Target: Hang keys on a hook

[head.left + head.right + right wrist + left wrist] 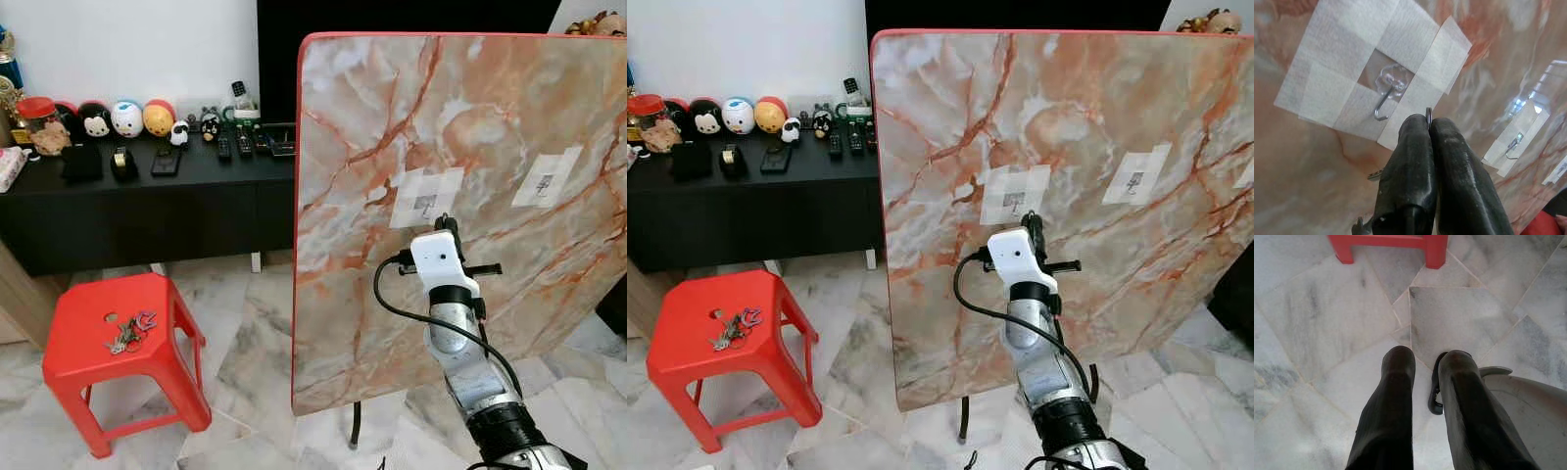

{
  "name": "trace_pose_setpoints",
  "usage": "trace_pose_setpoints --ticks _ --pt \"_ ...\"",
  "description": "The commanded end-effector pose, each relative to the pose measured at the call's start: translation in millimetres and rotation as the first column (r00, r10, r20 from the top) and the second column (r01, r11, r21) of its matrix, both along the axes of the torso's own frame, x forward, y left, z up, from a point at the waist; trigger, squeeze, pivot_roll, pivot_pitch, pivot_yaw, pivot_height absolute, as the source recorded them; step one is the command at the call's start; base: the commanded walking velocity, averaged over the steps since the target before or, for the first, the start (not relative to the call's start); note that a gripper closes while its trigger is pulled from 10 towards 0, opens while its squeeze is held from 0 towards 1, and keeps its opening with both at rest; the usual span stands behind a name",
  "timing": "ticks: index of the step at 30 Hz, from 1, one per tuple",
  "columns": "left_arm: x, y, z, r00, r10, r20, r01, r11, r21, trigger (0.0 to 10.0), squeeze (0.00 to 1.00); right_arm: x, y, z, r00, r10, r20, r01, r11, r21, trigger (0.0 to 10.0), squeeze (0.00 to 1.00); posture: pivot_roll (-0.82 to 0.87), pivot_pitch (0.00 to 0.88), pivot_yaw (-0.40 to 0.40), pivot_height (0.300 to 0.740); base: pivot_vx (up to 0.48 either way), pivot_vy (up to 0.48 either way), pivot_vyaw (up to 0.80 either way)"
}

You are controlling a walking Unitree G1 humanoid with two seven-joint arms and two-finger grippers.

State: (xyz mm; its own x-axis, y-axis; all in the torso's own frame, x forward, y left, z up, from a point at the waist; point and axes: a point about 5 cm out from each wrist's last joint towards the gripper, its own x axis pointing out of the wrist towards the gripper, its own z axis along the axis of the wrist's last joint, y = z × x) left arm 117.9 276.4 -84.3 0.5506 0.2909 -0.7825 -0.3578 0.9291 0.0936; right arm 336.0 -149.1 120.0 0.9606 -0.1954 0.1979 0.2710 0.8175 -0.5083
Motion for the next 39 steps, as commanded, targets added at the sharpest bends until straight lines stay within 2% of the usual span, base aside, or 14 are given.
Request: trace_pose_setpoints --ticks 1,10,26,39 --pt "-1.4 -2.6 -1.8 1.0 0.001 -0.014 -0.001 1.0 -0.006 10.0 0.0 3.5 -0.7 3.6 1.0 0.003 0.012 -0.003 1.0 -0.014 10.0 0.0 0.07 0.0 -0.106 0.74 0.0 0.0 0.0" --pt "1.3 -10.4 -3.4 1.0 -0.007 -0.007 0.007 1.0 -0.011 10.0 0.0 7.6 5.0 3.9 0.999 0.049 0.002 -0.049 0.998 -0.051 10.0 0.0 0.07 0.0 -0.107 0.74 0.0 0.0 0.0" --pt "1.0 -7.4 -2.4 1.0 -0.004 -0.003 0.004 1.0 -0.007 10.0 0.0 9.1 4.7 2.7 0.999 0.042 0.005 -0.041 0.997 -0.058 10.0 0.0 0.07 0.0 -0.102 0.74 0.0 0.0 0.0" --pt "-4.5 -1.1 -1.9 1.0 0.007 -0.013 -0.007 1.0 -0.004 10.0 0.0 12.3 5.9 0.8 0.999 0.049 -0.012 -0.05 0.996 -0.069 10.0 0.0 0.06 0.0 -0.101 0.74 0.0 0.0 0.0"
